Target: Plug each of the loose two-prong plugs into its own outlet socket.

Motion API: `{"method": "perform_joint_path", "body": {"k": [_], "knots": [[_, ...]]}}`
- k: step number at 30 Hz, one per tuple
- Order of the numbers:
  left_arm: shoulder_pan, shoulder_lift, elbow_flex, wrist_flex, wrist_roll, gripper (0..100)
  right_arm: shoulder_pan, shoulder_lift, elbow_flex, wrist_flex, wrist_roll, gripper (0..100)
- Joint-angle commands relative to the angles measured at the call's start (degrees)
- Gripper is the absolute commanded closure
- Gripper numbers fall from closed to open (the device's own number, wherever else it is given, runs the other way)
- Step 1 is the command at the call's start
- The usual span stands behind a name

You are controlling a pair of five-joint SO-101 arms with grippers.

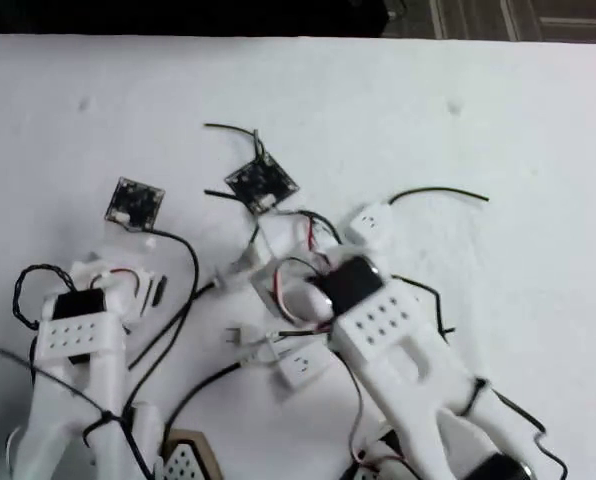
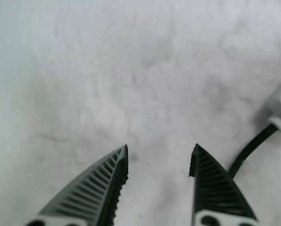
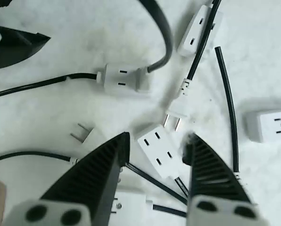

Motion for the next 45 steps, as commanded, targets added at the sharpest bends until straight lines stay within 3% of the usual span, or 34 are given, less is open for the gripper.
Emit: {"method": "perform_joint_path", "body": {"k": [1,3,7,14,20,30,42,45], "knots": [[4.09,-7.6,-0.79,1.58,-1.05,76,0.22,-9.1,-1.76,9.19,0.18,82.3],[6.81,-10.68,-0.79,3.52,-1.14,75,1.98,-11.03,-0.53,11.12,0.18,84.6],[12.79,-13.05,-1.67,8.97,-1.14,69,8.75,-12.35,3.43,6.81,0.35,99.0],[19.12,-0.48,-12.31,12.4,-1.23,68,21.67,-8.92,9.49,-4.79,3.78,97.9],[24.48,21.23,-22.77,11.96,-6.33,69,22.64,-3.12,9.41,-6.9,3.78,97.9],[24.75,43.38,-37.01,11.87,-7.38,69,22.73,-0.92,9.41,-8.31,4.04,97.9],[27.21,44.53,-38.95,11.87,-7.12,98,22.73,-0.57,9.41,-8.31,4.13,97.9],[25.1,44.53,-41.05,11.96,-6.95,98,22.73,-0.57,9.49,-8.31,4.13,97.9]]}}
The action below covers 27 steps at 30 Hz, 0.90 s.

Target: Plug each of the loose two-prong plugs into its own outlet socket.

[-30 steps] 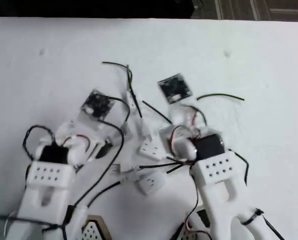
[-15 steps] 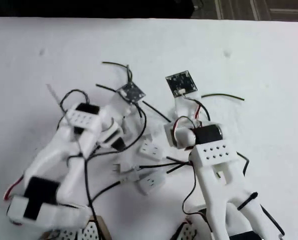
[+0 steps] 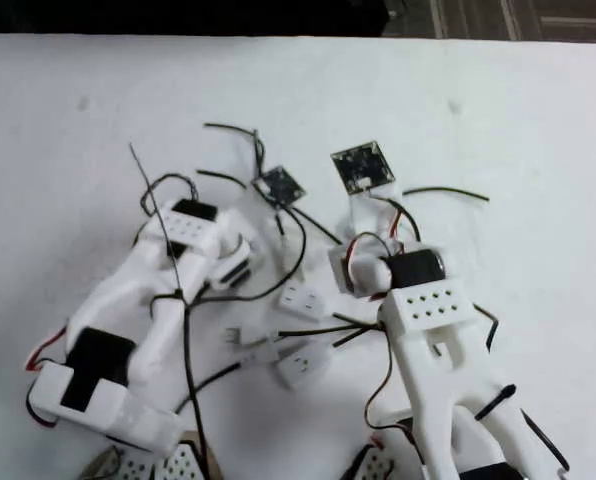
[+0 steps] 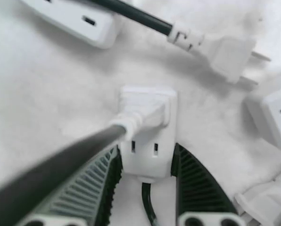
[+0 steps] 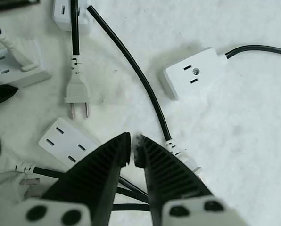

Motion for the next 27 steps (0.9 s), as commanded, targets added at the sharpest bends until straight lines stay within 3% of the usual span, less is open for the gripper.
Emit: {"method": "perform_joint_path", "body": {"k": [1,7,17,21,27], "knots": [[-2.42,-0.92,-5.19,-0.09,-0.18,98,0.66,0.04,-0.44,-1.01,0.62,97.9],[-9.27,-0.4,-11.69,-0.62,-0.18,98,0.31,0.04,-0.35,-1.01,0.62,97.9],[-13.32,3.47,-16.88,-15.21,0.09,98,0.31,0.13,-0.35,-1.01,0.62,97.9],[-13.93,13.93,-27.87,-13.54,4.66,98,0.31,0.13,-0.26,-1.01,0.62,97.9],[-14.02,29.85,-51.96,-2.2,6.42,98,0.31,0.13,-0.26,-1.01,0.62,97.9]]}}
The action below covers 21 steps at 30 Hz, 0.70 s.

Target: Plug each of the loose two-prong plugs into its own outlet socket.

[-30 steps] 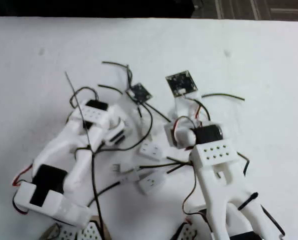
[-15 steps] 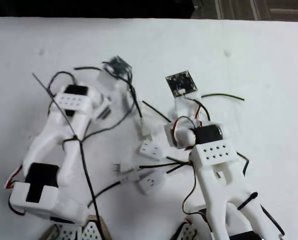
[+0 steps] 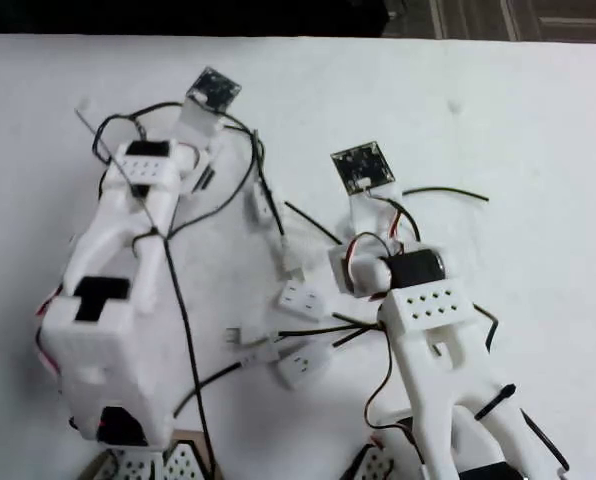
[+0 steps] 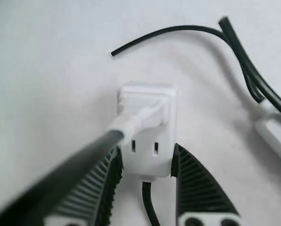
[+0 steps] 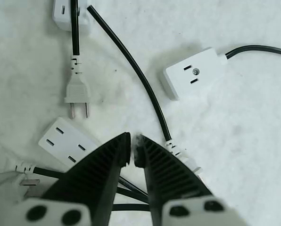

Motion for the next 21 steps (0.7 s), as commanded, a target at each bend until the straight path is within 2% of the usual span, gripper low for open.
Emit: {"method": "perform_joint_path", "body": {"k": [1,8,18,21], "knots": [[-0.57,9.71,-21.36,7.82,1.23,98,0.31,0.13,-0.26,-1.01,0.62,97.9],[0.92,22.81,-44.75,16.44,1.14,98,0.31,0.13,-0.26,-1.01,0.7,97.9],[5.23,35.12,-67.16,19.08,1.23,97,0.31,0.13,-0.26,-1.01,0.7,97.8],[5.14,36.7,-71.74,25.32,1.23,86,0.31,0.13,-0.26,-1.01,0.7,97.5]]}}
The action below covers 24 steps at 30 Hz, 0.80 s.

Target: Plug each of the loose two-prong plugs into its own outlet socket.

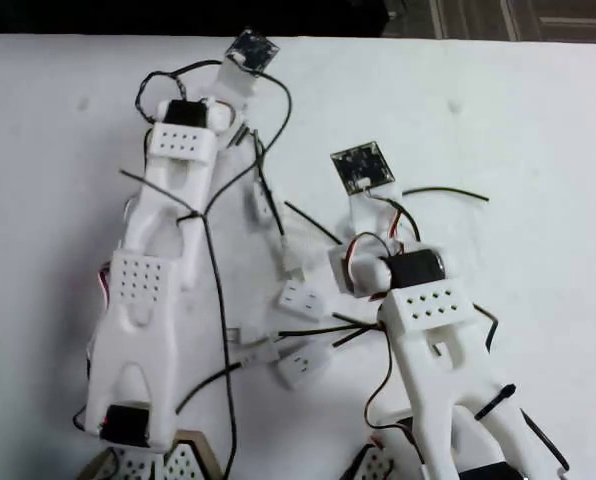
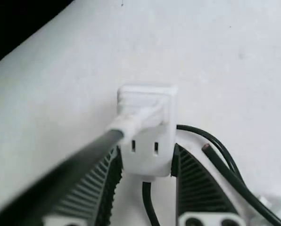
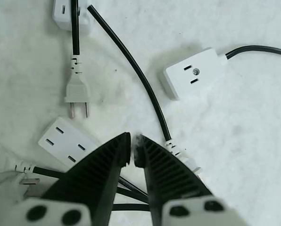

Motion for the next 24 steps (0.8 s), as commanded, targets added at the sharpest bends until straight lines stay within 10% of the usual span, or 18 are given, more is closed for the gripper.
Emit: {"method": "perform_joint_path", "body": {"k": [1,15,24], "knots": [[0.4,0.4,-9.76,8.88,0.79,80,0.31,0.13,-0.26,-1.01,0.53,97.5],[2.59,0.22,-29.89,36.31,5.19,71,0.31,0.13,-0.26,-1.01,0.53,97.5],[-0.13,0.13,-26.2,37.54,6.59,76,-0.22,0.22,-0.26,-1.01,0.53,97.4]]}}
